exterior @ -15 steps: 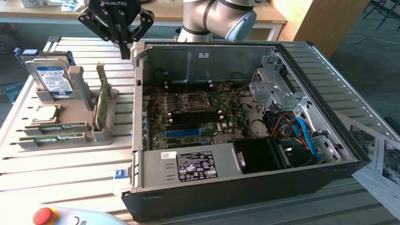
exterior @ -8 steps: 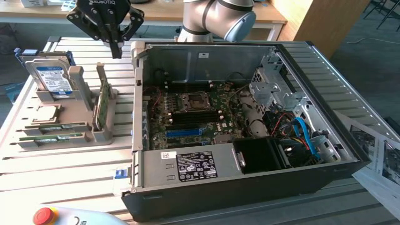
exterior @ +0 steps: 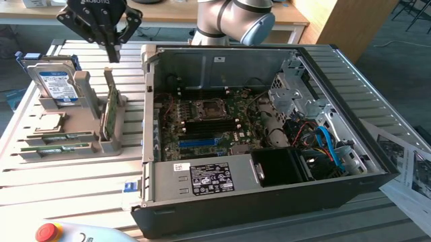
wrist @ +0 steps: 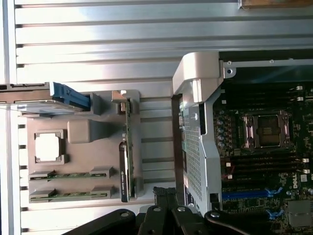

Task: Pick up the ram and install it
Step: 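Reach for the ram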

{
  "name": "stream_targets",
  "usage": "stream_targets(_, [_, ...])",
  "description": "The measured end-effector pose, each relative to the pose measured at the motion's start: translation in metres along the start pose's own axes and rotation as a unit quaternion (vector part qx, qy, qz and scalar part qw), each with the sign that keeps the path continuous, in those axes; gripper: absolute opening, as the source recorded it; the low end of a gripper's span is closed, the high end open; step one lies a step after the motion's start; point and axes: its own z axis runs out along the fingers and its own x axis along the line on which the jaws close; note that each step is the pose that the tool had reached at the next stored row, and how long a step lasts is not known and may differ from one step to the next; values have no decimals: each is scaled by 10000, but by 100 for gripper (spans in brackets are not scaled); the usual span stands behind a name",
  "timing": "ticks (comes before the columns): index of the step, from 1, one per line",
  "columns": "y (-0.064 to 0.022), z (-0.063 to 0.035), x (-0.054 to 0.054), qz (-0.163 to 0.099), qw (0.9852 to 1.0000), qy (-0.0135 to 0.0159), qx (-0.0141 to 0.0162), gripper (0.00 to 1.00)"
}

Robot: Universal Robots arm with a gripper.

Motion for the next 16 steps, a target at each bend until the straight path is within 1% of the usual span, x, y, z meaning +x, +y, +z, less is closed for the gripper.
stream_targets(16, [-4,-9,414,0,10000,-1,0,11])
